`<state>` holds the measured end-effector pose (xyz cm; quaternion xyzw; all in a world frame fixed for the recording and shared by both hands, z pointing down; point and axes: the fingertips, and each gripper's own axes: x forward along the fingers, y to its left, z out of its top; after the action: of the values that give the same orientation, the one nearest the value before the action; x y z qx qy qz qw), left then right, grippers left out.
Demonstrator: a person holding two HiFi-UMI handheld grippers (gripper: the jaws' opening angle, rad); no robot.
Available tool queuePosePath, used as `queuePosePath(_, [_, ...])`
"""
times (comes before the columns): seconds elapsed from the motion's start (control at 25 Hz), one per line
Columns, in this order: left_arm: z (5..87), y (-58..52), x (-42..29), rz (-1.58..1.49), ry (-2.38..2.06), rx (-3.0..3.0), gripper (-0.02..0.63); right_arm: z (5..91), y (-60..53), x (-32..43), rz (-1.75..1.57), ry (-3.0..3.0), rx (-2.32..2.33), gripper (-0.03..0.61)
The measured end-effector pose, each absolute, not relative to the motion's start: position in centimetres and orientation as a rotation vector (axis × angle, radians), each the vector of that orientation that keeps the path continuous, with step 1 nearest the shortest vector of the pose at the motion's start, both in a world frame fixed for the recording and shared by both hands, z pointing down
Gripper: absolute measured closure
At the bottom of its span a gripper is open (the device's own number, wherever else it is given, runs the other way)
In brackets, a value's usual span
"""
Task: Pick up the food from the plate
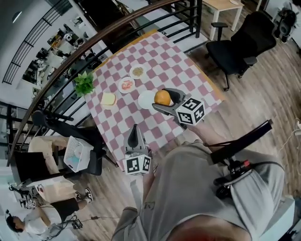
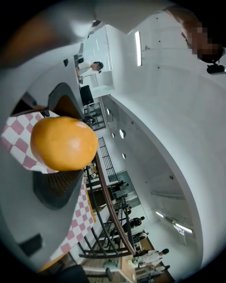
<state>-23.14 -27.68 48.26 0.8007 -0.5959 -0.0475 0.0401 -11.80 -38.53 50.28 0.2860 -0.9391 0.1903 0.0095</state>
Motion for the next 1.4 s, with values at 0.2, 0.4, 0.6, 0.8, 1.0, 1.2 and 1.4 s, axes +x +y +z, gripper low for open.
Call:
queuePosePath(0.2, [48.0, -27.7, -23.3, -0.14, -1.835, 2.442, 0.606, 49.9, -38.4, -12.0, 0.578, -2.922, 0.874, 0.213])
queuePosePath(0.4, [47.7, -27.4, -22.9, -0.133, -1.844, 2.439, 0.605, 49.4, -38.3, -12.2, 0.549, -2.917, 0.84, 0.213])
queuePosePath(0.6, [47.6, -27.1, -22.6, -0.121, -1.85, 2.444, 0.606, 49.2, -38.2, -12.1, 0.516, -2.92, 0.836, 0.214])
queuePosePath(0.8, [48.1, -26.4, -22.2, -0.109, -1.856, 2.431, 0.606, 49.9, -37.9, -11.8, 0.503, -2.906, 0.828, 0.215])
queuePosePath(1.0, [48.7, -25.4, -22.0, -0.09, -1.854, 2.414, 0.606, 54.9, -38.5, -10.8, 0.427, -2.715, 0.85, 0.215])
queuePosePath(1.2, [49.5, -23.9, -22.1, -0.065, -1.864, 2.385, 0.606, 64.2, -40.0, -8.5, 0.417, -2.461, 0.846, 0.214])
queuePosePath(1.4, [50.3, -22.6, -22.4, -0.034, -1.874, 2.345, 0.604, 74.6, -41.4, -6.0, 0.47, -2.219, 0.817, 0.214])
